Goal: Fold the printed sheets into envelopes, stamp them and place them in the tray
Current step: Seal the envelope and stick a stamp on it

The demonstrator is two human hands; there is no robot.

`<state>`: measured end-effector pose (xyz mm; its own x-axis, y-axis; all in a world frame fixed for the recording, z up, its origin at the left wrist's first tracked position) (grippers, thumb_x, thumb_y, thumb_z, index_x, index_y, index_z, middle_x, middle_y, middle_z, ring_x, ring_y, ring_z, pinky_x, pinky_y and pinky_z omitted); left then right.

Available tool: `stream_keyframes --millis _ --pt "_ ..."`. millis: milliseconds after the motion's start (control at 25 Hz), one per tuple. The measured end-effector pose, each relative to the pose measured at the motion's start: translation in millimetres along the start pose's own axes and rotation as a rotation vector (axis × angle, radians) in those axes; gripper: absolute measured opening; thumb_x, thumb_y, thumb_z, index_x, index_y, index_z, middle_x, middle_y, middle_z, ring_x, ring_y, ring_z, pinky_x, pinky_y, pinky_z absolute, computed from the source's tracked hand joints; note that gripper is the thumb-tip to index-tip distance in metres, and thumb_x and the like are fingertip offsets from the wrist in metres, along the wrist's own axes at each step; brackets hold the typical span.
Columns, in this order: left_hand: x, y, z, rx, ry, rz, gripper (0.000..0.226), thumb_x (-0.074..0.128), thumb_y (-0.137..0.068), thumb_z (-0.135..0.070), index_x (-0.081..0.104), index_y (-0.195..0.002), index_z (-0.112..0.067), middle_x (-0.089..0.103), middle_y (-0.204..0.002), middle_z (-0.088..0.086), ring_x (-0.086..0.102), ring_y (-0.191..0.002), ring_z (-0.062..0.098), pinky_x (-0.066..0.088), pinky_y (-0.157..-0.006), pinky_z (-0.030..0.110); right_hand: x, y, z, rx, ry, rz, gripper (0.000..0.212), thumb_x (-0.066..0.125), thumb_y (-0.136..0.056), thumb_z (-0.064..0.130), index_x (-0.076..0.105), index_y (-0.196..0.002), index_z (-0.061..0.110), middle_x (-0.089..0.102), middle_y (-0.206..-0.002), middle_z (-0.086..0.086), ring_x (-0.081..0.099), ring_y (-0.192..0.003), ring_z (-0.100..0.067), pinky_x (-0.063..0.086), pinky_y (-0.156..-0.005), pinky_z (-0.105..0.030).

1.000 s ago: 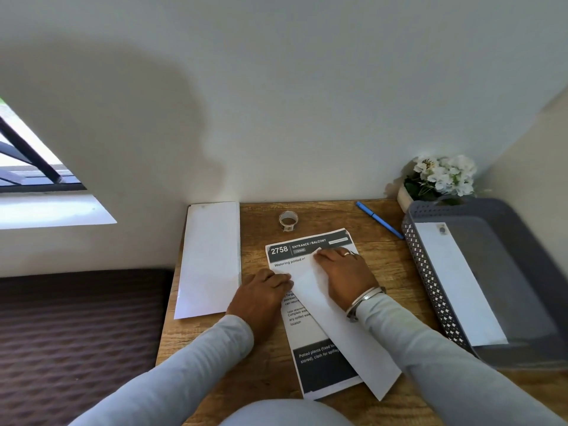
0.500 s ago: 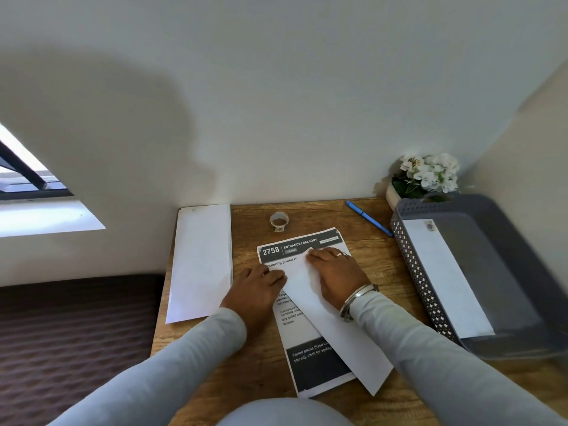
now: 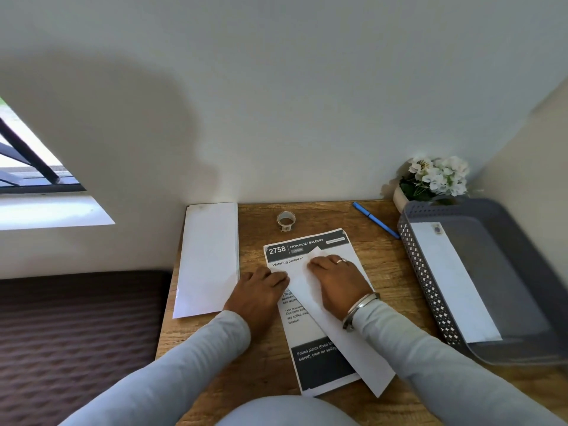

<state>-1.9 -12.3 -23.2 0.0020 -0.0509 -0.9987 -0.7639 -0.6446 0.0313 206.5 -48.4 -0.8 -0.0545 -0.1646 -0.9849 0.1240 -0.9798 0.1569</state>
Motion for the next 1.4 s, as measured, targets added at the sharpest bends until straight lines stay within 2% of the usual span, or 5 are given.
stream_keyframes --millis 120,280,760,1120,1400 --pt "-1 0 0 -0.01 0.014 0.033 0.066 0.086 -0.072 -0.03 0.062 -0.132 -0.015 0.063 -0.133 0.004 0.059 -0.118 0.032 0.054 -0.091 0.05 -5 -4 -3 0.074 0.03 -0.001 0.059 0.052 -0.087 0.015 0.043 -0.146 0.017 0.044 -0.149 -0.002 0.043 -0.131 -0.027 0.039 -0.108 -0.042" --pt "-2 -2 -1 -0.027 0.027 0.041 0.065 0.081 -0.079 -0.031 0.057 -0.138 -0.016 0.059 -0.139 0.004 0.054 -0.124 0.033 0.049 -0.098 0.05 5 10 20 -0.136 0.007 0.036 0.056 0.055 -0.091 0.02 0.044 -0.146 0.017 0.045 -0.149 -0.002 0.042 -0.134 -0.027 0.039 -0.108 -0.043" --pt "-5 -2 -2 -0.005 0.0 0.031 0.067 0.092 -0.064 -0.031 0.068 -0.124 -0.016 0.068 -0.123 0.003 0.064 -0.108 0.03 0.058 -0.083 0.047 -6 -11 9 -0.047 -0.039 0.055 0.062 0.054 -0.089 0.016 0.04 -0.149 0.024 0.04 -0.153 0.004 0.036 -0.138 -0.024 0.037 -0.111 -0.042" --pt "-16 -36 -25 -0.02 -0.018 0.03 0.055 0.055 -0.097 -0.03 0.04 -0.148 -0.016 0.042 -0.151 0.003 0.037 -0.135 0.03 0.031 -0.111 0.047 -9 -14 -16 0.067 -0.088 0.074 0.063 0.05 -0.091 0.013 0.038 -0.152 0.023 0.036 -0.158 0.006 0.033 -0.141 -0.024 0.033 -0.115 -0.039" --pt "-13 -36 -15 -0.01 -0.022 0.086 0.059 0.058 -0.096 -0.032 0.039 -0.15 -0.019 0.04 -0.153 0.002 0.035 -0.139 0.03 0.03 -0.114 0.048 -9 -14 -22 0.053 -0.133 0.089 0.063 0.05 -0.092 0.013 0.038 -0.152 0.026 0.036 -0.158 0.008 0.033 -0.141 -0.023 0.034 -0.115 -0.04"
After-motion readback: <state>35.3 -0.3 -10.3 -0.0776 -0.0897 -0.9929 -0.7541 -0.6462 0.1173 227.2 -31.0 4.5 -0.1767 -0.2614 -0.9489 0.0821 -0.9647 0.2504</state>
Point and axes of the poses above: each hand's wrist, its own y-axis away from the middle knuckle, its own x-axis out of the palm, z = x × y, the point moved 1 cm from there along -y, towards the middle knuckle
